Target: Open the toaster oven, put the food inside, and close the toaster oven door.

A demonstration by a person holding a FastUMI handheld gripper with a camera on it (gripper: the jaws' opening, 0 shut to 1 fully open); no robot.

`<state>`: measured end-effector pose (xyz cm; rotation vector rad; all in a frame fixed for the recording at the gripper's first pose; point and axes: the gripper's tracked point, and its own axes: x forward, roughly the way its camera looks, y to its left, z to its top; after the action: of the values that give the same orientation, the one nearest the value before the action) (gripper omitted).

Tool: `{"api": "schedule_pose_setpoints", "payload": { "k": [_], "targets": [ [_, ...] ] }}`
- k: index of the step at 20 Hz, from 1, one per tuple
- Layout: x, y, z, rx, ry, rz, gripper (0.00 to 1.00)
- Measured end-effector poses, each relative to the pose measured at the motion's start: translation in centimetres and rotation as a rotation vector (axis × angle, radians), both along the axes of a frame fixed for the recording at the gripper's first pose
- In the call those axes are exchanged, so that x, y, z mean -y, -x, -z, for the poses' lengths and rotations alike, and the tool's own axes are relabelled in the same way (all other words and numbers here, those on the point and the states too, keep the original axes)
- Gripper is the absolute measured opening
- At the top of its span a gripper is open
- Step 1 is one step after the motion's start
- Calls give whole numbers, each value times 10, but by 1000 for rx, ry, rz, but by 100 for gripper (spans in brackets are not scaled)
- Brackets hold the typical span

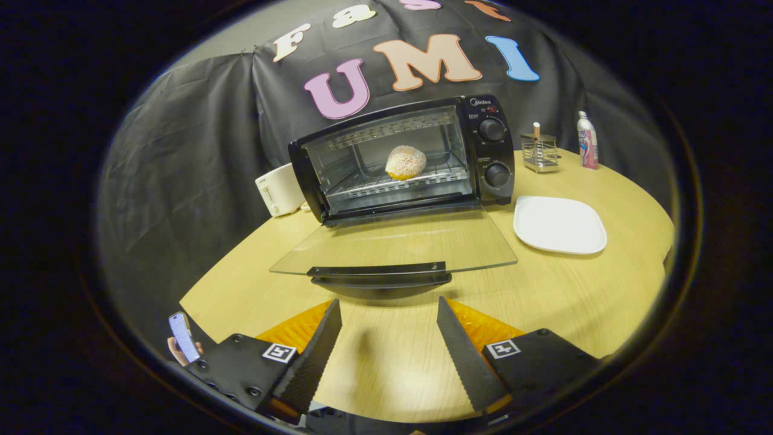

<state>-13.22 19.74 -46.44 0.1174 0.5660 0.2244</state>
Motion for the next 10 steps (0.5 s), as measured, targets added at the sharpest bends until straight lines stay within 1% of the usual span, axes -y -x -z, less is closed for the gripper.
{"api": "schedule_pose_setpoints", "payload": {
  "k": [3, 10],
  "targets": [
    [0, -5, 10, -14, 6, 11, 96],
    [0, -20, 12, 8, 24, 41, 96]
  ]
}}
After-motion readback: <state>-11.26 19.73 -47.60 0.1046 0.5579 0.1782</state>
